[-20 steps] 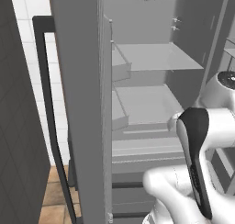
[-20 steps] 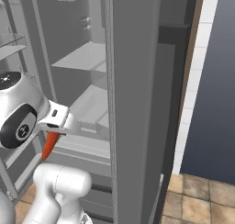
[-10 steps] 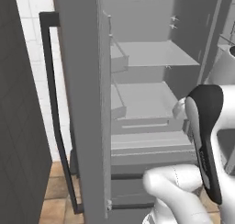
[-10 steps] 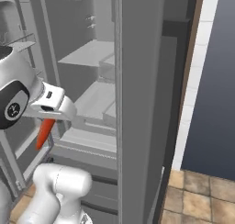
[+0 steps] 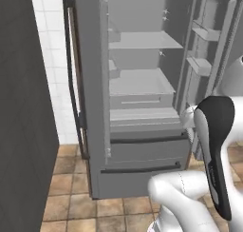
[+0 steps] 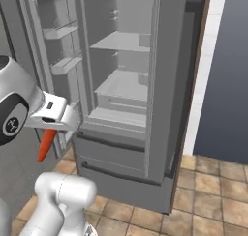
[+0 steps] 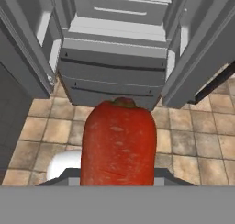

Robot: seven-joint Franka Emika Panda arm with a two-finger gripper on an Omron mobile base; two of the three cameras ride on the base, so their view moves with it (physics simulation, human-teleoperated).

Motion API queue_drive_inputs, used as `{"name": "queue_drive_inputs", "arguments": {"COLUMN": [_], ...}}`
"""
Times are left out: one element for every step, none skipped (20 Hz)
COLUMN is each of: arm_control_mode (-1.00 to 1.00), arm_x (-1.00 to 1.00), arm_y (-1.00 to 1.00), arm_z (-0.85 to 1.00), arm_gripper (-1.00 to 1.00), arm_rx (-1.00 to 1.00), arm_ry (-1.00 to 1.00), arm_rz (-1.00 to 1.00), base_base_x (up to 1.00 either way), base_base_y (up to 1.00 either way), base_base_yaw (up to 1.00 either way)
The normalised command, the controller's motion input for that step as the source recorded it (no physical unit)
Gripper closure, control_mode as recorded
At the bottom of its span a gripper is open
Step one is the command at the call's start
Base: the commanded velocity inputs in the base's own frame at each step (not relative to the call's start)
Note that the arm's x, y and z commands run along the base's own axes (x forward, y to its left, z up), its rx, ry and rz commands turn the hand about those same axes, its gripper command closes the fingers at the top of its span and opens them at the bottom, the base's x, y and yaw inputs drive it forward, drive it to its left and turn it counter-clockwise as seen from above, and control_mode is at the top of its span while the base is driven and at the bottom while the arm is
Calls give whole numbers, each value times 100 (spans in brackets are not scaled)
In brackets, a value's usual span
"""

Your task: Place one carrot and one fish in each tupperware on the nearby counter, to pack two identical lunches.

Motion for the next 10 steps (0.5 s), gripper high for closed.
{"name": "queue_drive_inputs", "arguments": {"arm_control_mode": [100,100,100,100,100,100,100,100,100,100], "arm_x": [0,0,0,0,0,0,0,0,0,0], "arm_y": [0,0,0,0,0,0,0,0,0,0], "arm_z": [0,0,0,0,0,0,0,0,0,0], "arm_gripper": [100,100,100,100,100,100,100,100,100,100], "arm_rx": [0,0,0,0,0,0,0,0,0,0], "arm_ry": [0,0,0,0,0,0,0,0,0,0], "arm_rz": [0,0,0,0,0,0,0,0,0,0], "base_base_x": [-100,-98,-91,-86,-79,-74,-68,-63,-59,-58], "base_base_y": [-24,-29,-39,-51,-59,-71,-84,-92,-99,-100], "base_base_yaw": [9,10,9,6,2,0,0,0,0,0]}}
